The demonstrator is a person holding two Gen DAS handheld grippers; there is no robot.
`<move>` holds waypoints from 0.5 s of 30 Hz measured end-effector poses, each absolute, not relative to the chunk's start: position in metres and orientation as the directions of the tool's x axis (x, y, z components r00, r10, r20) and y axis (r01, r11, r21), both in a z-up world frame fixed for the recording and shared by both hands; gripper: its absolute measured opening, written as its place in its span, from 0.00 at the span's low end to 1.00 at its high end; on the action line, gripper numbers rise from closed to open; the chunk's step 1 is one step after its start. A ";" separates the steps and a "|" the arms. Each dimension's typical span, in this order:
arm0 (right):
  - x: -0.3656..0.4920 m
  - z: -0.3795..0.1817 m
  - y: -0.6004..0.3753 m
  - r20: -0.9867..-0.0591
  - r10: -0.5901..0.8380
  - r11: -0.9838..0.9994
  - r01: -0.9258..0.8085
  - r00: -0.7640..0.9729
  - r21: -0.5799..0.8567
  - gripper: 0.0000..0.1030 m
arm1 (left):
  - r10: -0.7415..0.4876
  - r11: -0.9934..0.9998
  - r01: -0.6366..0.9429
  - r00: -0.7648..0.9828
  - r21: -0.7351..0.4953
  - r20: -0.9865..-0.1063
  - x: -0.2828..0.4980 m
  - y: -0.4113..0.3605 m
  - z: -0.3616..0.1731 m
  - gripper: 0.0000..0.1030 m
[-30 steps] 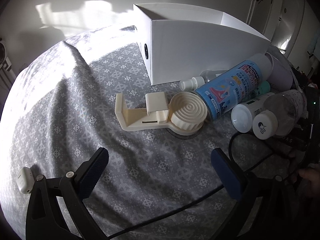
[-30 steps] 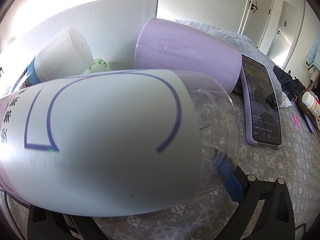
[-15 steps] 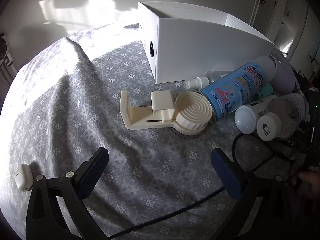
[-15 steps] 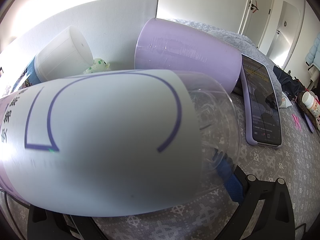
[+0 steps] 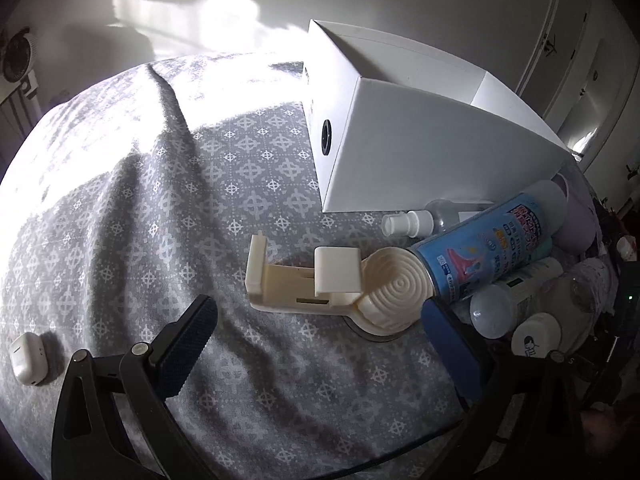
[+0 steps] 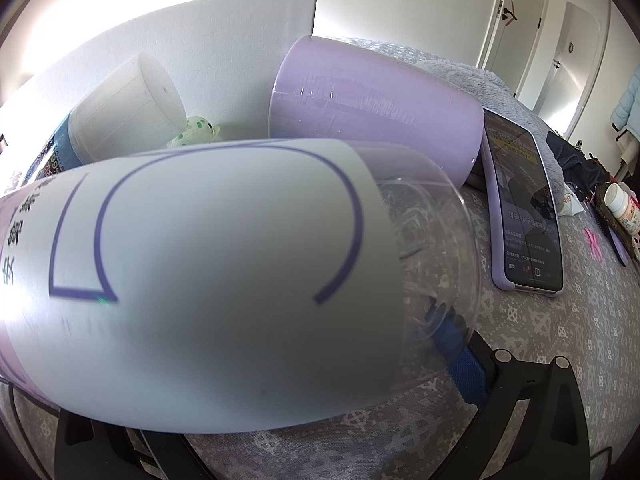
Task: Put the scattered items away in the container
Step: 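Close the left tool on the cream plastic holder's ribbed base, then lift the cream holder with the left tool and lower it into the box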
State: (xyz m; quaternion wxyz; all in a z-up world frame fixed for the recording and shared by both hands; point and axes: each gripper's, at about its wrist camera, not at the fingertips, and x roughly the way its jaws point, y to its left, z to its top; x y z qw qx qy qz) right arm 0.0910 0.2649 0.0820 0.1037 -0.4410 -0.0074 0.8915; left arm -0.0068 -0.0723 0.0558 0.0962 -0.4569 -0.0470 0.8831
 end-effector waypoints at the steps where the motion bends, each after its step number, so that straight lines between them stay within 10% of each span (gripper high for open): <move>1: 0.091 0.082 0.264 -0.785 0.192 -0.978 -0.179 -0.590 -0.105 1.00 | 0.212 -0.977 -0.116 -0.569 -0.177 -0.795 -0.010 -0.072 0.056 0.99; 15: 0.090 0.081 0.265 -0.785 0.191 -0.978 -0.179 -0.590 -0.104 1.00 | 0.185 -0.975 -0.022 -0.633 -0.222 -0.752 -0.023 -0.079 0.046 0.58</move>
